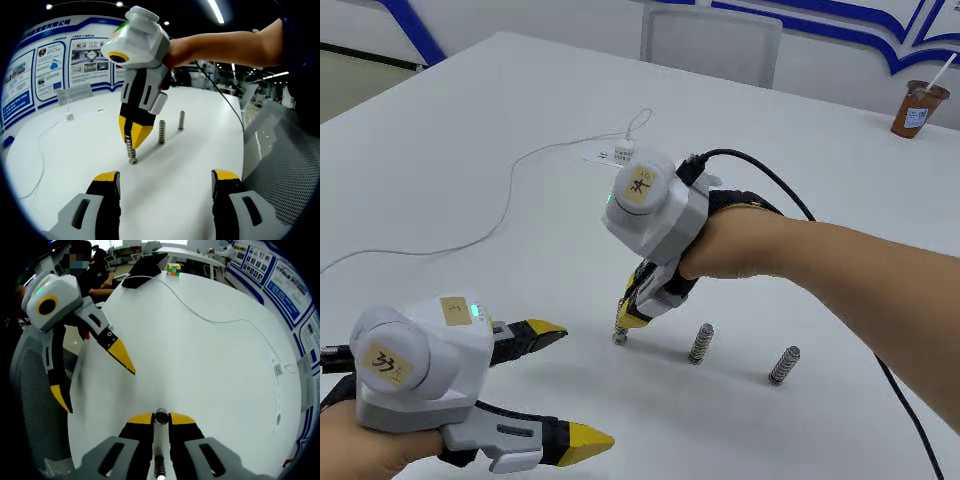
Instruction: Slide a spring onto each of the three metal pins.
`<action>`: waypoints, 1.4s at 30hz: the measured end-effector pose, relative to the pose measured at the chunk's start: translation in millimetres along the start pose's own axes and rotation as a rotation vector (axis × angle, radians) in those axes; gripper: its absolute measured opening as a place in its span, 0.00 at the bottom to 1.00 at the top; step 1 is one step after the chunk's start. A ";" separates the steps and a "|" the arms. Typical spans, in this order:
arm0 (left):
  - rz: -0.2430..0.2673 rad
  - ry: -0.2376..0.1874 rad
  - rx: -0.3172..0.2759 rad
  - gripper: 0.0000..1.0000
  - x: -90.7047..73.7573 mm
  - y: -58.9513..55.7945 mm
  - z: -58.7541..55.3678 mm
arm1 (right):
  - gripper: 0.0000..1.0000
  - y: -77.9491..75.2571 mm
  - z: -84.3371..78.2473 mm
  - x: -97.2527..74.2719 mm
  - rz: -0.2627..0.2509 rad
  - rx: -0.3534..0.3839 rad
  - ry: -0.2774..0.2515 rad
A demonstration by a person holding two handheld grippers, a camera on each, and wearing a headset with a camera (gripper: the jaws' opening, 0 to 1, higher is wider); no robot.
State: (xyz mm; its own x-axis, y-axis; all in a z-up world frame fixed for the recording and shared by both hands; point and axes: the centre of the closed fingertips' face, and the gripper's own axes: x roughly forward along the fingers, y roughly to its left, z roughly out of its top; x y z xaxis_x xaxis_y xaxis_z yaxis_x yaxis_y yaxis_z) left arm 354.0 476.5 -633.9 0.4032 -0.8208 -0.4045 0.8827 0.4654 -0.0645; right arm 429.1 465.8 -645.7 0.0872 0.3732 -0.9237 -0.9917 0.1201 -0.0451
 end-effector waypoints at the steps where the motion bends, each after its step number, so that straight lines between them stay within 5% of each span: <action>1: 0.000 0.000 0.000 0.76 0.2 0.0 -0.1 | 0.12 0.5 0.1 0.4 0.000 -0.001 0.000; 23: 0.001 0.007 0.001 0.76 0.3 2.6 -0.1 | 0.16 1.4 -4.1 11.9 0.005 0.007 0.004; 42: -0.012 0.017 0.009 0.77 4.5 2.2 2.4 | 0.23 -6.0 -30.1 -11.6 -0.038 0.099 -0.071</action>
State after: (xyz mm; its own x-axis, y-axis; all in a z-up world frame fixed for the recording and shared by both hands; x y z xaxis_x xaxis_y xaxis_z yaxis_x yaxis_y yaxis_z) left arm 358.4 473.1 -633.6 0.3885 -0.8207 -0.4190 0.8898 0.4523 -0.0611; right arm 431.2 433.0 -646.1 0.1349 0.4306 -0.8924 -0.9737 0.2245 -0.0388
